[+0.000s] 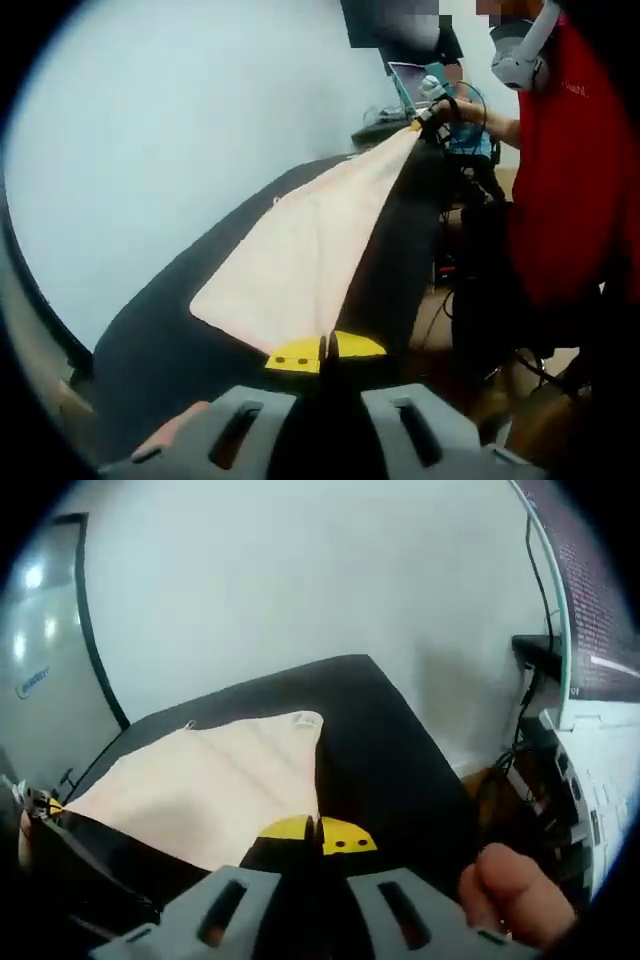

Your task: Fold the towel on the table until its edges align and the towel forms a compact rectangular stack.

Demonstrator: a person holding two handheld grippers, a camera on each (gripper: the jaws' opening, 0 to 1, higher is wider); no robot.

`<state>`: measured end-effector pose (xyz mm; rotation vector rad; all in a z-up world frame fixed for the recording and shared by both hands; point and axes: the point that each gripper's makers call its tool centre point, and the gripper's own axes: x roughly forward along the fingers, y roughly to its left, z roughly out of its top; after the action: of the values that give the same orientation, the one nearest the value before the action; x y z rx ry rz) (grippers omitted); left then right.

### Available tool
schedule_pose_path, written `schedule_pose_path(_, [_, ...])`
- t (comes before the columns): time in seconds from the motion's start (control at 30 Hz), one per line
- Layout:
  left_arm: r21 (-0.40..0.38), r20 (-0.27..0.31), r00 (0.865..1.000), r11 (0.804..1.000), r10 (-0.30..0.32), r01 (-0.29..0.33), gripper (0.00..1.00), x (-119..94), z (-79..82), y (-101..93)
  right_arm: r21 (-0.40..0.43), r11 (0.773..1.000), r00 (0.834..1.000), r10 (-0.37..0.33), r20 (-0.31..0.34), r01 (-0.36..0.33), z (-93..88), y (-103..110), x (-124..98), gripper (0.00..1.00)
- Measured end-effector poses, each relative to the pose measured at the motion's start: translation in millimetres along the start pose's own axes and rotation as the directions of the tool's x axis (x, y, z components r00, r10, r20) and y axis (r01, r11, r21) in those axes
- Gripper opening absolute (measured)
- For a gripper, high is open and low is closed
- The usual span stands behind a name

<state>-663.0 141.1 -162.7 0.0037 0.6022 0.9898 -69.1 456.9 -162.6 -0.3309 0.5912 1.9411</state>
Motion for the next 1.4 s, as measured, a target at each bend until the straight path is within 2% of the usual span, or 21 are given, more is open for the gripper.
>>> schedule_pose_path(0.1, [-0.048,-0.023,1.000,0.999,-0.021,0.020,0.01,5,-11.2,-0.6,-0.097,0.995,0.999,-0.040,-0.015,0.038,-2.8,2,2,0.00])
schedule_pose_path(0.17, [-0.058,-0.082,0.997,0.998,-0.014,0.010,0.04,8,-24.6,5.9,-0.280,0.960,0.994,-0.052,-0.100,0.022,-17.9,6,9,0.02])
schedule_pose_path(0.2, [-0.078,-0.053,0.999,0.997,-0.006,0.002,0.12,8,-21.6,10.7,-0.351,0.936,0.990,-0.043,-0.136,-0.008,-25.7,10,12,0.07])
schedule_pose_path(0.23, [-0.156,0.072,0.996,0.986,-0.045,0.056,0.19,6,-2.3,7.3,-0.351,0.936,0.985,-0.040,-0.168,-0.021,-31.5,13,13,0.14])
schedule_pose_path(0.27, [-0.218,0.223,0.973,0.970,-0.061,0.111,0.22,-1,21.7,7.9,-0.337,0.941,0.992,-0.010,-0.128,-0.033,-25.0,18,14,0.18])
schedule_pose_path(0.3, [-0.237,0.306,0.952,0.967,-0.015,0.092,0.22,-10,33.2,23.2,-0.323,0.946,0.996,0.014,-0.085,-0.041,-16.4,22,14,0.20])
schedule_pose_path(0.33, [-0.257,0.307,0.950,0.966,0.054,0.028,0.22,-13,34.5,40.9,-0.301,0.952,0.998,0.043,-0.035,-0.052,-4.4,26,13,0.18])
schedule_pose_path(0.4, [-0.305,0.231,0.957,0.947,0.178,-0.103,0.23,-8,25.1,75.7,-0.304,0.952,0.998,0.036,0.048,-0.019,20.4,24,13,0.18])
schedule_pose_path(0.47, [-0.371,0.140,0.951,0.905,0.277,-0.209,0.24,-2,5.6,117.2,-0.336,0.942,0.993,0.027,0.116,0.014,44.5,26,19,0.18])
schedule_pose_path(0.53, [-0.405,0.020,0.939,0.861,0.343,-0.307,0.27,17,-9.2,140.5,-0.348,0.938,0.994,0.034,0.109,0.006,56.7,30,35,0.20])
schedule_pose_path(0.6, [-0.453,-0.017,0.934,0.830,0.356,-0.324,0.29,36,-21.1,165.7,-0.354,0.935,0.991,0.048,0.123,-0.001,72.2,32,54,0.22])
schedule_pose_path(0.67, [-0.560,-0.057,0.926,0.756,0.373,-0.339,0.30,48,-40.6,197.9,-0.350,0.937,0.991,0.060,0.123,-0.014,81.2,35,70,0.23])
schedule_pose_path(0.77, [-0.606,-0.067,0.924,0.720,0.378,-0.338,0.30,73,-55.5,225.9,-0.372,0.928,0.992,0.045,0.122,0.004,93.0,31,93,0.25])
schedule_pose_path(0.87, [-0.628,-0.037,0.946,0.728,0.322,-0.273,0.30,101,-60.1,240.1,-0.368,0.930,0.991,0.044,0.123,0.004,100.1,29,111,0.24])
schedule_pose_path(0.97, [-0.657,-0.005,0.962,0.724,0.274,-0.210,0.30,131,-55.6,246.2,-0.372,0.928,0.974,0.055,0.219,0.031,117.3,30,120,0.23])
schedule_pose_path(1.0, [-0.663,-0.005,0.965,0.722,0.264,-0.200,0.30,138,-56.5,249.0,-0.373,0.927,0.978,0.053,0.203,0.027,115.5,30,122,0.22])
schedule_pose_path(1.1, [-0.688,-0.010,0.969,0.702,0.246,-0.185,0.28,159,-50.5,237.9,-0.373,0.928,0.970,0.071,0.232,0.022,118.5,38,126,0.21])
schedule_pose_path(1.13, [-0.690,-0.058,0.970,0.693,0.238,-0.211,0.25,164,-58.6,237.2,-0.376,0.927,0.968,0.076,0.237,0.019,120.1,39,127,0.20])
schedule_pose_path(1.23, [-0.669,-0.061,0.972,0.713,0.226,-0.208,0.03,175,-55.8,238.5,-0.383,0.923,0.972,0.057,0.229,0.036,120.7,32,137,0.19])
schedule_pose_path(1.33, [-0.627,-0.053,0.969,0.747,0.242,-0.221,0.02,178,-51.3,244.7,-0.370,0.929,0.979,0.061,0.196,0.017,115.4,30,149,0.19])
schedule_pose_path(1.4, [-0.641,-0.009,0.956,0.732,0.294,-0.231,0.01,174,-42.7,258.6,-0.382,0.924,0.986,0.054,0.158,0.010,109.1,30,161,0.20])
